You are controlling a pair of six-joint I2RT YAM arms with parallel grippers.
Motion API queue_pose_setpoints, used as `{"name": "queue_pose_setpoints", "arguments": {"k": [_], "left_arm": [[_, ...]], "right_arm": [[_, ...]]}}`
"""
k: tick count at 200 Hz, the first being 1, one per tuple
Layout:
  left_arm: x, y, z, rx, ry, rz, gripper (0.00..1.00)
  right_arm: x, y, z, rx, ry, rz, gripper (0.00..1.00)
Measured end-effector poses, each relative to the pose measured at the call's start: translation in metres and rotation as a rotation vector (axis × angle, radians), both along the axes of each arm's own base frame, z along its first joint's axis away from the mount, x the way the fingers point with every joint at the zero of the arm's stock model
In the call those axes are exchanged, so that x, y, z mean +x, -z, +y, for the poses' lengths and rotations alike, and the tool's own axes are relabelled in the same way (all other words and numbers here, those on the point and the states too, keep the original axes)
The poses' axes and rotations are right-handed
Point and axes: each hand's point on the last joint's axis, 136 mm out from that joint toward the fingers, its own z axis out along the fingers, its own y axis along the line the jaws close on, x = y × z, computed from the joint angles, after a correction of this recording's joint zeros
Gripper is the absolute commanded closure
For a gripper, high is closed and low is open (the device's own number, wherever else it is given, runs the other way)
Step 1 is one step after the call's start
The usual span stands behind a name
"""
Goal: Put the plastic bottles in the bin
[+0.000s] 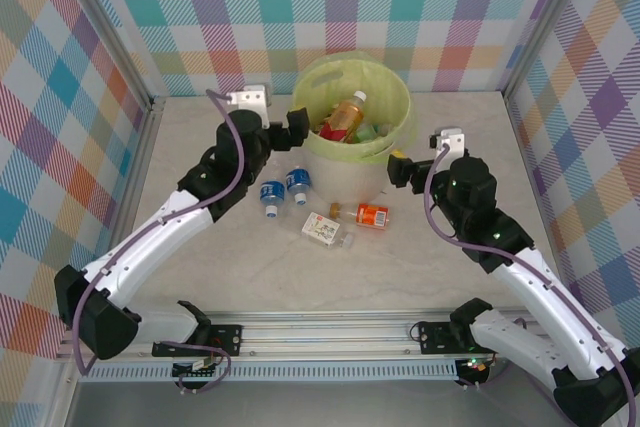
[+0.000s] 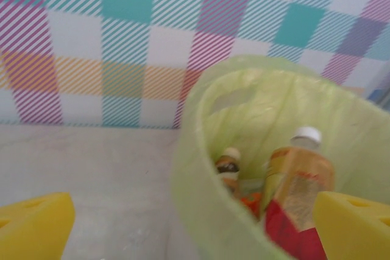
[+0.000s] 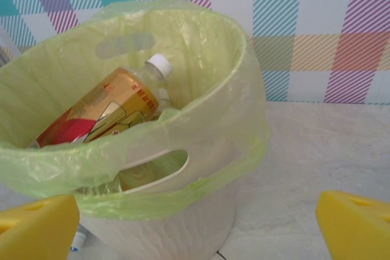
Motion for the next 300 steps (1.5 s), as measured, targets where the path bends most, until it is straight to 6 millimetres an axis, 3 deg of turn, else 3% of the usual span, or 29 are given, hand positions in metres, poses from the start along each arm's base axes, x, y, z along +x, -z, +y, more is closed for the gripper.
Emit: {"name": "queue_pose_setpoints", "arguments": {"k": [39,76,137,189,260,300], "left_arm": [[-0.016,0.026,0.064,-0.107,-0.185,0.046,0.0],[-0.026,0.037,0.089,-0.197,-0.263,0.077,0.0],[-0.028,0.086,0.097,-0.252,-0.307,0.209,0.0],[-0.027,0.098,0.099,-0.293,-0.317,0.248,0.0],[-0.025,0.117,0.095,-0.321,-0.315,0.3,0.0],[-0.026,0.12,0.098,-0.319,-0.322,0.304,0.0]], "right_arm": [[-0.02,0.029,0.03,-0.025,-0.217,0.055,0.0],[-0.04,0.06,0.065,-0.007,-0.445,0.15,0.0],[-0.057,0.123,0.122,-0.088,-0.677,0.321,0.0],[-0.067,0.178,0.148,-0.211,-0.755,0.424,0.0],[-0.043,0.235,0.18,-0.268,-0.773,0.518,0.0],[-0.032,0.252,0.208,-0.375,-0.819,0.487,0.0]]}}
